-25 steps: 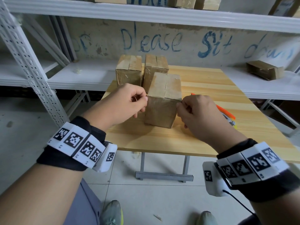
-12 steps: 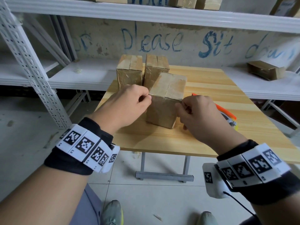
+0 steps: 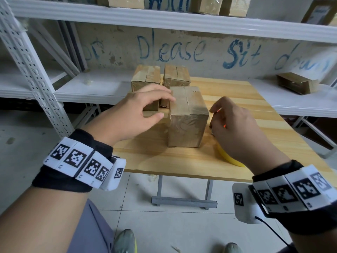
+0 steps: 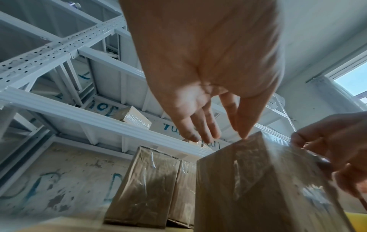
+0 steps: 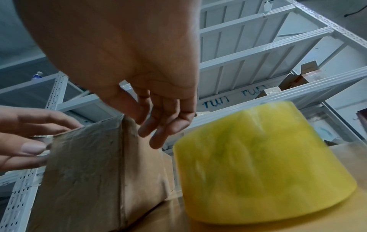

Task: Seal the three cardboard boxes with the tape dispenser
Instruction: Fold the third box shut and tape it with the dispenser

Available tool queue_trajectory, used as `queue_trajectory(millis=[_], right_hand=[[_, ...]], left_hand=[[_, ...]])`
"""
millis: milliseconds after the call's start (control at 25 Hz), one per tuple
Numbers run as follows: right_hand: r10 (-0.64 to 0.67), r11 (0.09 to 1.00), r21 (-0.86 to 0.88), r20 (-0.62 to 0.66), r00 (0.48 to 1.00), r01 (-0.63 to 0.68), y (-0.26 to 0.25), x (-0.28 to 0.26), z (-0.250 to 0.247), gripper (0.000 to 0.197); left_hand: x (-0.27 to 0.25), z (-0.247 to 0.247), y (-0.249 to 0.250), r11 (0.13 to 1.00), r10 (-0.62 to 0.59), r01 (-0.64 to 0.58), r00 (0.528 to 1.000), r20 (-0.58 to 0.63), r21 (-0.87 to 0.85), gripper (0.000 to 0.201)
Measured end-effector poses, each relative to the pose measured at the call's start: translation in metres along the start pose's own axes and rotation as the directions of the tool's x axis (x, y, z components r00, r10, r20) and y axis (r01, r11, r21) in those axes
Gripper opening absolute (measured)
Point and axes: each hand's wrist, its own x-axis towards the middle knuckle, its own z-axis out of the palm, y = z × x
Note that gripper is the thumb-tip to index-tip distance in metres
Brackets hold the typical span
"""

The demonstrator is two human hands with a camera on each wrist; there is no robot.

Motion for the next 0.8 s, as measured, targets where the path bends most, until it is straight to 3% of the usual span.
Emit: queue_trajectory(millis=[80, 200, 400, 560, 800], right_hand=[[-0.062, 0.998, 0.03, 0.015, 0.998, 0.062, 0.002, 0.0, -0.001, 0.038], [-0.158, 0.984, 0.081, -0.015, 0.987, 0.158, 0.005, 0.001, 0.001, 0.041], [-0.176, 0.972, 0.159, 0.006, 0.984, 0.173, 0.014, 0.003, -0.002, 0.036], [-0.216, 0.969, 0.127, 0.005, 0.976, 0.213, 0.02, 0.007, -0.002, 0.033], [-0.227, 0.947, 0.252, 0.076, 0.971, 0.202, 0.026, 0.005, -0.003, 0.047]], left_hand=[[0.002, 0.005, 0.003, 0.996, -0.007, 0.006, 1.0, -0.008, -0.086, 0.037], [0.006, 0.011, 0.004, 0.977, -0.041, 0.03, 0.998, -0.047, -0.212, 0.032], [0.007, 0.015, 0.008, 0.951, -0.097, 0.064, 0.991, -0.096, -0.301, 0.027], [0.009, 0.02, 0.011, 0.936, -0.127, 0.077, 0.984, -0.125, -0.344, 0.025], [0.01, 0.018, 0.007, 0.929, -0.133, 0.087, 0.986, -0.105, -0.359, 0.024]])
